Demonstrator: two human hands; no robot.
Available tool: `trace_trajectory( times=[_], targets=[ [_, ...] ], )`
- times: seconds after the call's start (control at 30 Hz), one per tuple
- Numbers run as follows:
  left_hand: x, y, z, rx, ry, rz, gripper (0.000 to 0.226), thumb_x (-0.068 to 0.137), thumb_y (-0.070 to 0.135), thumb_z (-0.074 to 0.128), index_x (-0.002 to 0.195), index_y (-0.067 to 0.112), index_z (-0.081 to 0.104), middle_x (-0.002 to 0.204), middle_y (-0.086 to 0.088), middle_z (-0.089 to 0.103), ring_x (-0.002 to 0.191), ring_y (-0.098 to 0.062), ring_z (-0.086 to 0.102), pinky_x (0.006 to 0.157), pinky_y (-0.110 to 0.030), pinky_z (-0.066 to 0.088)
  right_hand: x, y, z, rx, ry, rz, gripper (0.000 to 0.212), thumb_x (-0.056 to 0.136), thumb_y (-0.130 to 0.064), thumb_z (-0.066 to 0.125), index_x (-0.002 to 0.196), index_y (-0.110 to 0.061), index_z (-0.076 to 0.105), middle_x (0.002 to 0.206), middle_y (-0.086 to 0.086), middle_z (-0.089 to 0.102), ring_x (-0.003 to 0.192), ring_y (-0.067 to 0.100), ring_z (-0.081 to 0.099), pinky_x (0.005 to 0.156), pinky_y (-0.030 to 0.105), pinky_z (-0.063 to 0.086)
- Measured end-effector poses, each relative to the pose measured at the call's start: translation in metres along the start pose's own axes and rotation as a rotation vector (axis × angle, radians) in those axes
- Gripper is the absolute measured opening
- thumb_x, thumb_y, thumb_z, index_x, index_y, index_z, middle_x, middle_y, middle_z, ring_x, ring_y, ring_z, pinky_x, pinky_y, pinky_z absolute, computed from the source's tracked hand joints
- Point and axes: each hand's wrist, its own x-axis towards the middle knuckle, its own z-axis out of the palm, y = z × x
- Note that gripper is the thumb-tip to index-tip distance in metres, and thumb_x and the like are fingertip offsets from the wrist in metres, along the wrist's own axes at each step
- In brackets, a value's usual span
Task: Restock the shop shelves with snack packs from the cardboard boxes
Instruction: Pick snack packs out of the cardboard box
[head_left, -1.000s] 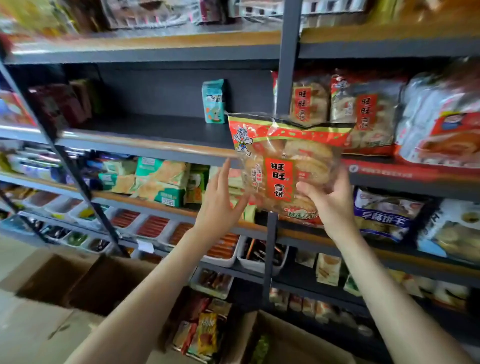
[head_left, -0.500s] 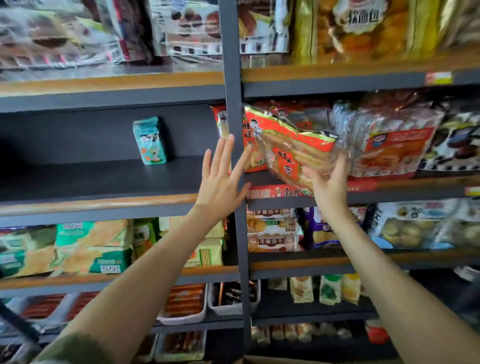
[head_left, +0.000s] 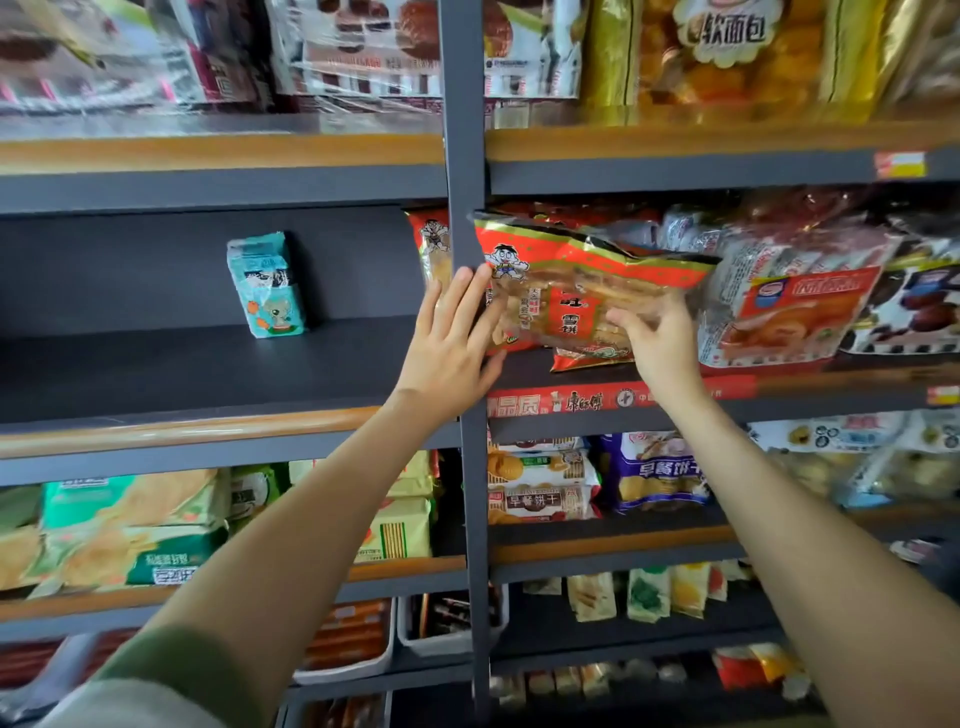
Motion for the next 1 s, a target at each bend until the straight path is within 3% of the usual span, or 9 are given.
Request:
trace_trajectory(
  times=[0.07, 0.2, 0.33, 0.5, 0.63, 0.7, 0.8, 0.87, 1.0],
  targets=[
    [0.0, 0.002, 0.009, -0.031, 0.044, -0.034, 0.058, 0.086, 0.028, 0.058, 0.136, 0.004, 0.041, 0.146, -0.025, 0.04, 0.138, -0.038, 0.025, 0.116, -0.051, 0.016, 0.008, 0.006, 0.006, 0.02, -0.014, 0.007, 0.036, 0.084, -0.025, 0.072, 0.103, 0.001, 0.057, 0.1, 0.013, 0.066, 0.095, 0.025, 0.062, 0.092, 0.041, 0.046],
    [-0.001, 0.005, 0.018, -0.192, 0.127, -0.054, 0.056, 0.082, 0.013, 0.056, 0.136, 0.003, 0.044, 0.148, -0.02, 0.027, 0.139, -0.038, 0.021, 0.113, -0.054, 0.028, 0.014, 0.02, 0.024, 0.076, -0.215, 0.12, 0.031, 0.086, -0.022, 0.07, 0.114, -0.015, 0.058, 0.104, -0.01, 0.065, 0.098, 0.003, 0.059, 0.1, 0.035, 0.043],
    [0.0, -0.003, 0.026, -0.229, 0.163, 0.019, 0.051, 0.087, 0.015, 0.048, 0.137, 0.009, 0.045, 0.151, -0.014, 0.017, 0.139, -0.036, 0.016, 0.118, -0.047, 0.018, 0.024, 0.016, 0.047, 0.079, -0.223, 0.138, 0.056, 0.09, -0.022, 0.066, 0.139, -0.013, 0.039, 0.116, -0.01, 0.054, 0.109, 0.007, 0.051, 0.094, 0.023, 0.036],
    [0.0, -0.004, 0.031, -0.271, 0.232, 0.001, 0.05, 0.086, 0.013, 0.045, 0.136, 0.01, 0.045, 0.159, -0.006, 0.004, 0.149, -0.024, 0.005, 0.119, -0.043, 0.017, 0.035, 0.018, 0.074, -0.233, -0.154, -0.101, 0.101, 0.075, -0.041, 0.078, 0.15, -0.014, 0.016, 0.146, 0.005, 0.041, 0.131, 0.024, 0.041, 0.108, 0.047, 0.035],
    [0.001, -0.003, 0.028, -0.28, 0.211, -0.002, 0.05, 0.084, 0.011, 0.047, 0.134, 0.007, 0.048, 0.145, -0.018, 0.026, 0.14, -0.033, 0.015, 0.12, -0.042, 0.016, 0.043, 0.021, 0.078, -0.418, -0.471, -0.14, 0.133, 0.062, -0.067, 0.074, 0.15, -0.029, -0.017, 0.161, 0.004, 0.011, 0.145, 0.029, 0.016, 0.114, 0.051, 0.019],
    [0.002, -0.003, 0.027, -0.275, 0.2, -0.006, 0.046, 0.088, 0.015, 0.043, 0.133, 0.007, 0.049, 0.143, -0.019, 0.027, 0.14, -0.034, 0.016, 0.12, -0.043, 0.015, 0.047, 0.023, 0.083, -0.541, -0.514, -0.185, 0.13, 0.067, -0.069, 0.071, 0.149, -0.029, -0.022, 0.161, 0.003, 0.013, 0.146, 0.026, 0.013, 0.115, 0.049, 0.012],
    [0.001, -0.003, 0.027, -0.244, 0.19, -0.016, 0.051, 0.082, 0.011, 0.055, 0.132, 0.005, 0.051, 0.144, -0.019, 0.027, 0.14, -0.036, 0.016, 0.12, -0.045, 0.016, 0.049, 0.024, 0.089, -0.592, -0.408, -0.24, 0.118, 0.079, -0.052, 0.07, 0.149, -0.027, -0.022, 0.16, 0.0, 0.019, 0.146, 0.022, 0.014, 0.115, 0.049, 0.011],
    [0.001, -0.002, 0.026, -0.235, 0.193, -0.018, 0.051, 0.082, 0.013, 0.053, 0.133, 0.007, 0.049, 0.144, -0.019, 0.027, 0.14, -0.035, 0.016, 0.12, -0.045, 0.017, 0.046, 0.019, 0.088, -0.661, -0.39, -0.345, 0.11, 0.084, -0.044, 0.068, 0.149, -0.033, -0.021, 0.162, -0.002, 0.0, 0.147, 0.022, 0.002, 0.116, 0.049, 0.007],
    [0.003, -0.001, 0.024, -0.23, 0.196, -0.025, 0.049, 0.084, 0.019, 0.054, 0.132, 0.009, 0.046, 0.143, -0.019, 0.027, 0.139, -0.034, 0.017, 0.12, -0.042, 0.014, 0.044, 0.008, 0.099, -0.791, -0.58, -0.745, 0.095, 0.087, -0.049, 0.057, 0.145, -0.046, -0.018, 0.158, -0.01, -0.023, 0.145, 0.019, -0.02, 0.115, 0.048, -0.007]
  ],
)
